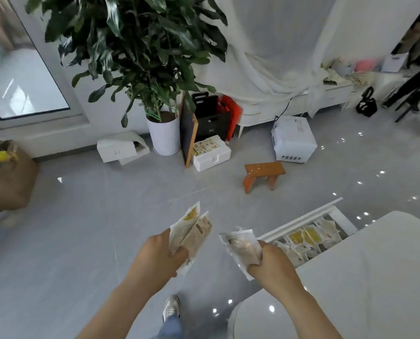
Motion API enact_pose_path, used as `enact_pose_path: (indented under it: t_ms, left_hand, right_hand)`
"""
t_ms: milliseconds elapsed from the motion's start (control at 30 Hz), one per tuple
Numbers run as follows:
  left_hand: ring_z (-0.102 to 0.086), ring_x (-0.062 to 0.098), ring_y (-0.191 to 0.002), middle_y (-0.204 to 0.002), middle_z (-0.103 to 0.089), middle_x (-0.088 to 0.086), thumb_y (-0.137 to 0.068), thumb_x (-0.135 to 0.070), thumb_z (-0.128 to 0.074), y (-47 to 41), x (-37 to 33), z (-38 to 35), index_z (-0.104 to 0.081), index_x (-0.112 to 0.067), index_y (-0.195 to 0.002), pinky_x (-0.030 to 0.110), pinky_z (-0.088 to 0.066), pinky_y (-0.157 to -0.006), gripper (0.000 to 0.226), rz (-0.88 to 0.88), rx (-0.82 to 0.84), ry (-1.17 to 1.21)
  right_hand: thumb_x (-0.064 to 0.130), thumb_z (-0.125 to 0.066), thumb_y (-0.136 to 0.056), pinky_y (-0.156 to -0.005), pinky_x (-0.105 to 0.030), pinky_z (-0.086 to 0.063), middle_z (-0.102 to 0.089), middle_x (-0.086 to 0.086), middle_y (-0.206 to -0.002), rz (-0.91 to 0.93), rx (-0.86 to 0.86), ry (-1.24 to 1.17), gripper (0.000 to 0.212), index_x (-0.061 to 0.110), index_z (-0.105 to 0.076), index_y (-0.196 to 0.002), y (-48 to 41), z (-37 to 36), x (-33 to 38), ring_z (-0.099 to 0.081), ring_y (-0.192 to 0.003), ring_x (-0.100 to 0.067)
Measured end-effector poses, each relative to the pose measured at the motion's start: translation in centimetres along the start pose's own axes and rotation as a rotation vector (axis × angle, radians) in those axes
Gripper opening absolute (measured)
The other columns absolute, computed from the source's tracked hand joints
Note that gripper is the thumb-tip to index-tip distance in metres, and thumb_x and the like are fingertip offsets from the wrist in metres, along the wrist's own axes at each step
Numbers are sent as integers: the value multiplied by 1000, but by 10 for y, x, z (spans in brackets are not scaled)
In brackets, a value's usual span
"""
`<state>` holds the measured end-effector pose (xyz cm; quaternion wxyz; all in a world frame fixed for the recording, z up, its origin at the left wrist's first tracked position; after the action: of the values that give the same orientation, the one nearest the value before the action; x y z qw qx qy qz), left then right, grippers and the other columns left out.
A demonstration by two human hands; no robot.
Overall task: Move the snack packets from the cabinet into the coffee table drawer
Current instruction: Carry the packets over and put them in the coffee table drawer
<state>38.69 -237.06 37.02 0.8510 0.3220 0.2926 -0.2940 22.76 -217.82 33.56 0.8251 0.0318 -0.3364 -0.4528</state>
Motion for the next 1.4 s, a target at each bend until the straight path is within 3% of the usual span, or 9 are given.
enact_pose_path:
  t_ms: [133,300,533,600,700,900,1067,1233,1400]
  left_hand:
    - [-66,10,-48,-71,-67,2,-84,-28,-54,-69,-16,22,-58,-22,-94,26,-49,-49,13,-84,75,-87]
    - [-66,12,-50,-71,-66,1,-83,-26,-54,-127,-39,20,-58,-21,-91,17,-43,-44,10,-146,201,-140]
    - [-67,11,-51,-78,-67,1,-83,-24,-53,-198,-89,-10,-60,-22,-99,24,-52,-54,18,-198,352,-195]
    - [-68,12,-52,-77,-67,0,-83,-23,-53,-220,-111,-20,-60,-21,-98,20,-51,-50,17,-220,364,-197]
    - [-68,13,-54,-75,-65,-2,-83,-21,-55,-249,-147,-37,-61,-21,-97,11,-40,-41,14,-272,382,-220]
    - [-67,14,-56,-78,-65,-6,-84,-20,-56,-294,-212,-80,-62,-24,-102,9,-40,-41,19,-348,477,-253]
    - [-68,14,-60,-87,-66,-6,-85,-21,-58,-328,-253,-109,-61,-24,-107,13,-47,-45,22,-401,552,-275]
    - [-69,15,-78,-99,-69,-2,-85,-27,-60,-378,-295,-139,-61,-22,-111,34,-60,-71,26,-473,623,-328]
    - [-68,9,-75,-97,-67,-11,-88,-27,-58,-431,-347,-165,-59,-29,-113,29,-61,-65,25,-585,738,-345]
  right_hand:
    - [17,-57,-78,-49,-17,-37,-54,10,-68,-77,-29,-14,8,22,-53,-84,-41,2,11,-52,-61,-7]
    - [14,-56,-73,-51,-24,-40,-53,4,-67,-207,-69,-100,15,25,-47,-71,-70,3,8,-50,-59,-12]
    - [12,-60,-72,-46,-19,-36,-51,7,-60,-389,-136,-244,15,21,-49,-68,-109,32,-30,-47,-53,-8]
    - [12,-59,-72,-47,-20,-39,-56,4,-64,-419,-167,-267,7,17,-55,-73,-125,45,-43,-52,-57,-11]
    - [13,-58,-71,-46,-18,-36,-57,5,-65,-453,-212,-316,12,23,-51,-70,-148,66,-60,-51,-56,-10]
    - [17,-60,-74,-45,-16,-31,-54,7,-60,-543,-276,-343,17,25,-48,-65,-175,106,-95,-47,-52,-3]
    - [13,-56,-73,-53,-26,-40,-62,0,-68,-656,-307,-415,1,13,-58,-74,-188,127,-120,-54,-60,-16]
    - [13,-58,-74,-57,-27,-44,-61,5,-67,-734,-361,-488,6,19,-57,-72,-214,143,-138,-59,-66,-16]
    - [13,-58,-71,-60,-31,-49,-62,7,-68,-841,-426,-540,18,29,-51,-68,-250,162,-151,-60,-67,-14]
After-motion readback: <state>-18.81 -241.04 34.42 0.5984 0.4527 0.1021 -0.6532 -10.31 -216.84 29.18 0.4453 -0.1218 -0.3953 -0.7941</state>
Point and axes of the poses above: each hand's wrist, its own y-axis away from the middle knuckle, its own z-axis out of the back of the hand, x = y × z, the point moved 7 cm from there along -y, towards the middle knuckle
